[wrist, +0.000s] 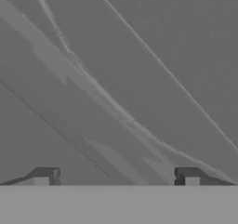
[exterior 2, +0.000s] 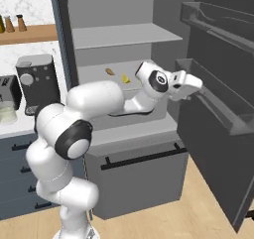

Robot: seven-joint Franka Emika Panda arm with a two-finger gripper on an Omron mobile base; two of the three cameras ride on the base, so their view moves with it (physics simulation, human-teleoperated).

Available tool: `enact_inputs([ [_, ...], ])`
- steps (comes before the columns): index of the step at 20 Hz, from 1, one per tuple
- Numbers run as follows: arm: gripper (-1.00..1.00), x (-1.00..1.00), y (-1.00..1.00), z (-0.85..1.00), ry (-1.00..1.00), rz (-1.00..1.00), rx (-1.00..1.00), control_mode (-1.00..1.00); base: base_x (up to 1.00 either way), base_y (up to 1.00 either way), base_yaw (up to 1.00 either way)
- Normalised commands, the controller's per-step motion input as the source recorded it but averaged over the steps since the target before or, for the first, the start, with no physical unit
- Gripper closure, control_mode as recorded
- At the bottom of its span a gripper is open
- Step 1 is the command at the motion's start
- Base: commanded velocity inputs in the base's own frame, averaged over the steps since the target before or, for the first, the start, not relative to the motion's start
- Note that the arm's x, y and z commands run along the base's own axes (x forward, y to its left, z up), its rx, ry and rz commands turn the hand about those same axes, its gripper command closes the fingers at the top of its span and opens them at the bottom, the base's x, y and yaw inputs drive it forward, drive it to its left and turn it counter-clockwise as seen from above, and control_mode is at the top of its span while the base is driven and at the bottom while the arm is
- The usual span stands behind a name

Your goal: Grab a lemon wedge from the fridge and one ice cube from the ice bowl, and put them in the glass of lemonade.

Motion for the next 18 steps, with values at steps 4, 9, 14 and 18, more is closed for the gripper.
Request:
enact_inputs([
  [4, -1.00, 0.02, -0.43, 0.09, -0.04, 0.00, 0.04, -1.00, 0.00, 0.00, 0.00],
  [9, -1.00, 0.05, -0.39, -0.02, -0.05, 0.00, 0.02, -1.00, 0.00, 0.00, 0.00],
  [14, -1.00, 0.10, -0.15, 0.03, -0.08, 0.00, 0.01, -1.00, 0.00, 0.00, 0.00],
  [18, -1.00, -0.39, 0.37, 0.78, -0.22, 0.00, 0.09, -1.00, 0.00, 0.00, 0.00],
])
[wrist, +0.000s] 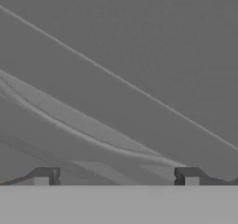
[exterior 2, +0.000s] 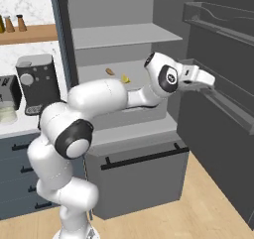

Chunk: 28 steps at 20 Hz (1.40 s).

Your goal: Grab a lemon wedge from the fridge and one ice cube from the ice bowl, and put them in the glass of lemonade.

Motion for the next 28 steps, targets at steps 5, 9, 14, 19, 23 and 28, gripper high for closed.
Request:
enact_inputs([
  [5, -1.00, -0.32, 0.98, 0.66, -0.20, 0.00, 0.11, -1.00, 0.00, 0.00, 0.00],
  [9, -1.00, -0.19, 1.00, 0.15, -0.19, 0.01, 0.25, -1.00, 0.00, 0.00, 0.00],
  [14, -1.00, -0.30, 1.00, -0.08, -0.14, 0.07, 0.37, -1.00, 0.00, 0.00, 0.00],
  [19, -1.00, -0.64, 1.00, -0.29, -0.11, 0.11, 0.36, -1.00, 0.00, 0.00, 0.00],
  [23, -1.00, -1.00, 0.99, 0.00, -0.01, 0.26, 0.25, -1.00, 0.00, 0.00, 0.00],
  [28, -1.00, -1.00, 0.72, 0.00, 0.00, 0.28, 0.11, -1.00, 0.00, 0.00, 0.00],
])
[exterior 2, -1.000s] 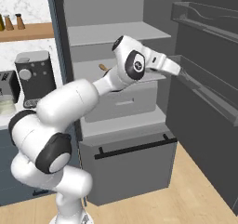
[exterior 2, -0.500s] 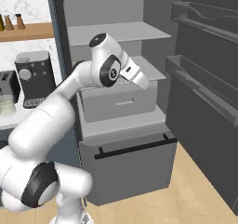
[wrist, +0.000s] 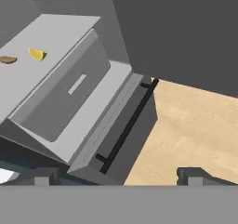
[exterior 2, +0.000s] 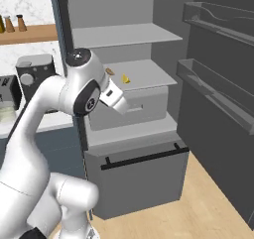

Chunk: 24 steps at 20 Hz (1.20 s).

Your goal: Grab a lemon wedge from the fridge and one ice cube from the ice bowl, and put them in the glass of lemonade.

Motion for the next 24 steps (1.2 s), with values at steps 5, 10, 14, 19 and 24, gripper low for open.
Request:
enact_inputs([
  [5, -1.00, -0.73, 0.28, 0.00, 0.00, 0.21, 0.01, -1.00, 0.00, 0.00, 0.00],
  [10, -1.00, -0.43, 0.16, 0.10, 0.05, 0.13, -0.08, -1.00, 0.00, 0.00, 0.00],
  [14, -1.00, -0.31, 0.29, 0.49, 0.02, 0.00, -0.21, -1.00, 0.00, 0.00, 0.00],
  [19, -1.00, -0.08, 0.33, 0.11, 0.00, 0.07, -0.02, -1.00, 0.00, 0.00, 0.00],
  [24, -1.00, -0.13, 0.02, -0.01, -0.04, 0.02, 0.00, -1.00, 0.00, 0.00, 0.00],
])
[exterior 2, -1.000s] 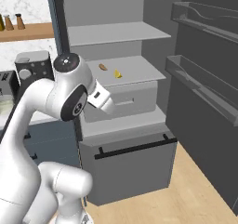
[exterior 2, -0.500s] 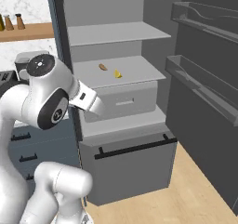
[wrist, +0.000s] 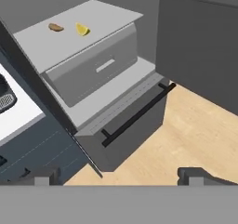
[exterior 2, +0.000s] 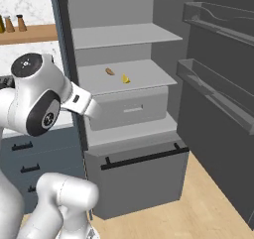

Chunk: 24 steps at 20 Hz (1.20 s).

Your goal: Grab a lemon wedge from the fridge and one ice cube from the ice bowl, and put them in the glass of lemonade.

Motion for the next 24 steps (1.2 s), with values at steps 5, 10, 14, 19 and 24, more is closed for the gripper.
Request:
enact_inputs([
  [5, -1.00, -0.56, 0.00, -0.07, -0.07, 0.04, 0.00, -1.00, 0.00, 0.00, 0.00],
  [10, -1.00, -0.32, 0.00, 0.00, -0.07, 0.09, 0.00, -1.00, 0.00, 0.00, 0.00],
  [14, -1.00, -0.04, -0.03, 0.00, -0.04, 0.08, 0.00, 1.00, 0.00, -0.24, 0.11],
  [19, -1.00, 0.00, 0.00, 0.00, 0.00, 0.00, 0.00, 1.00, 0.27, -0.76, 0.37],
  [24, -1.00, 0.00, 0.00, 0.00, 0.00, 0.00, 0.00, 1.00, 0.27, -0.69, 0.43],
])
